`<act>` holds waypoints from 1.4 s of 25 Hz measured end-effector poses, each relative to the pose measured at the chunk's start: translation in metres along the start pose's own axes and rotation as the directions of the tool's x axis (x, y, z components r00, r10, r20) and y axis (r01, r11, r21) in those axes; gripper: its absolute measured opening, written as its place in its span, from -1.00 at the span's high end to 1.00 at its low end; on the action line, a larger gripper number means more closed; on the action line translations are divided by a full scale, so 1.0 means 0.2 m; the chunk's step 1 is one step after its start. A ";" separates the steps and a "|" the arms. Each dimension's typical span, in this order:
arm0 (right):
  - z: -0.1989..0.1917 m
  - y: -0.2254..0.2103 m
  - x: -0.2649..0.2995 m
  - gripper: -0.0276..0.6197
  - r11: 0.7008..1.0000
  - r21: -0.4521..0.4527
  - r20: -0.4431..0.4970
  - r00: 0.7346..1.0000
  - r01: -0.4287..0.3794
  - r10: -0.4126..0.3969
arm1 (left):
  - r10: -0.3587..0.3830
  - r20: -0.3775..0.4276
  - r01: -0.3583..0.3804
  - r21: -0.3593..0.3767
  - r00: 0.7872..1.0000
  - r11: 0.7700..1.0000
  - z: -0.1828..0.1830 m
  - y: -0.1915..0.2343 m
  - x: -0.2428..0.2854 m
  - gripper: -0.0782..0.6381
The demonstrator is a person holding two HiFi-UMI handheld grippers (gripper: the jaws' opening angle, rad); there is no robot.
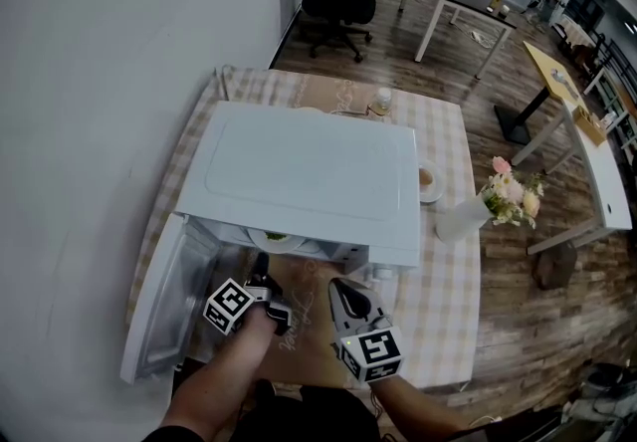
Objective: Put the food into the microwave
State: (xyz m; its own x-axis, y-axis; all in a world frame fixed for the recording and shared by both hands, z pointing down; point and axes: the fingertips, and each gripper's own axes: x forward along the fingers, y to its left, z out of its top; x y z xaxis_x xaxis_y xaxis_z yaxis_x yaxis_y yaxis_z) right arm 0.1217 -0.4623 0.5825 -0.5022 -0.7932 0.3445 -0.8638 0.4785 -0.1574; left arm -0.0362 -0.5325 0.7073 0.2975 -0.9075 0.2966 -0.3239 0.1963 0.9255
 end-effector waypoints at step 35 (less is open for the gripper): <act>-0.01 0.03 -0.12 0.89 1.000 0.018 0.016 1.000 0.023 -0.023 | -0.079 -0.099 0.100 0.235 0.992 0.967 -0.05 -0.18 -0.03 0.70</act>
State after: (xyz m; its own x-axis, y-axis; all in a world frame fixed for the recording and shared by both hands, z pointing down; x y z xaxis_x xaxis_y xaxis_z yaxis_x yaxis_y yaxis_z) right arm 0.1295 -0.4393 0.5756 -0.4827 -0.8098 0.3336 -0.8756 0.4535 -0.1664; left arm -0.0179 -0.5308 0.6746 0.4094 -0.8790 0.2444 -0.4947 0.0112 0.8690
